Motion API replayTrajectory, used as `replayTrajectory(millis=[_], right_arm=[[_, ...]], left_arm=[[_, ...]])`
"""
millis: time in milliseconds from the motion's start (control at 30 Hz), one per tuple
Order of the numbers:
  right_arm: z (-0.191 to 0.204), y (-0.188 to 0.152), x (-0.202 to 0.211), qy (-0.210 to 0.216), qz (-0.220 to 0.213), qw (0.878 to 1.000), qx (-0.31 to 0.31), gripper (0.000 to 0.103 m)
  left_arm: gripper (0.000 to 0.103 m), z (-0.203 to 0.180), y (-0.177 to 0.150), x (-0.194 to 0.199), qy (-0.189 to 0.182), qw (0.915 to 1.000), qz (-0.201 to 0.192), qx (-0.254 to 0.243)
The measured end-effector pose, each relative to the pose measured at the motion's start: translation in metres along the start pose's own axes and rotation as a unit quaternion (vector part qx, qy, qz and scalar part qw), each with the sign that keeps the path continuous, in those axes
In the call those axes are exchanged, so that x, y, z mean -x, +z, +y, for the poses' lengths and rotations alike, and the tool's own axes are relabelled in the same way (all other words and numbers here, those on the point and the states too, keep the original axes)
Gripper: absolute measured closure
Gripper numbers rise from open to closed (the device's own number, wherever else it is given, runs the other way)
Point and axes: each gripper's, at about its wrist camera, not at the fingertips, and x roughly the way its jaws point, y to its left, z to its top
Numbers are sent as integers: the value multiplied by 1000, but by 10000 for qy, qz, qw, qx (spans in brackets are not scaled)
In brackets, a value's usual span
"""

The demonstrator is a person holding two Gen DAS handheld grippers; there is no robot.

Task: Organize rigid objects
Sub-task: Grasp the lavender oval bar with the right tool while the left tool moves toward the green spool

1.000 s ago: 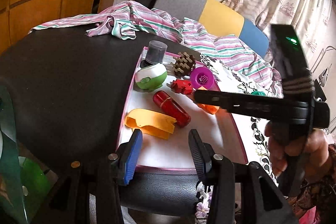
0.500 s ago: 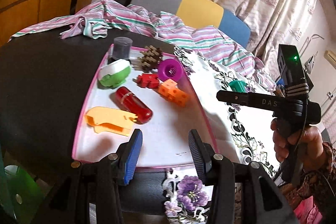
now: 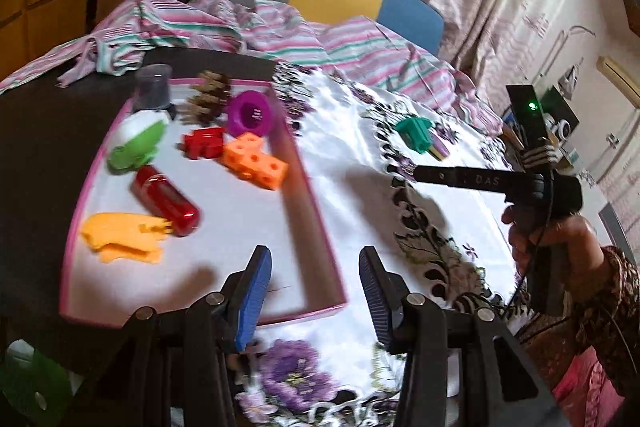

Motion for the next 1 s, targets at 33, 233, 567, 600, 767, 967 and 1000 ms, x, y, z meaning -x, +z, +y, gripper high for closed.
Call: replayTrajectory(millis=[33,233,567,600,767,967,1000], right_arm=[[-10,0,0,-70,12,9999,-89,53],[-75,5,1,-506,97,9963,-690,53],[-147,39,7,-1056,-383,9871,-1142,41],[-151,45,5,-1078,-468,9868,-1117,37],[-162,69,-16,-965,-574,9894,-920,36],[-169,75,-44,-750,-497,9925,-827,40],[-169,76,-48,-730,-448,9932,-784,42]], left_arm=[[57,-4,1,-2,-41,10000,29,-38],[57,-34,6,-16,-279,9988,223,-327],[52,-60,12,-38,-356,9967,504,-524],[49,-61,13,-41,-345,9966,531,-521],[45,-66,16,-48,-328,9964,598,-496],[45,-70,19,-58,-281,9964,657,-450],[46,-71,20,-60,-280,9965,662,-438]])
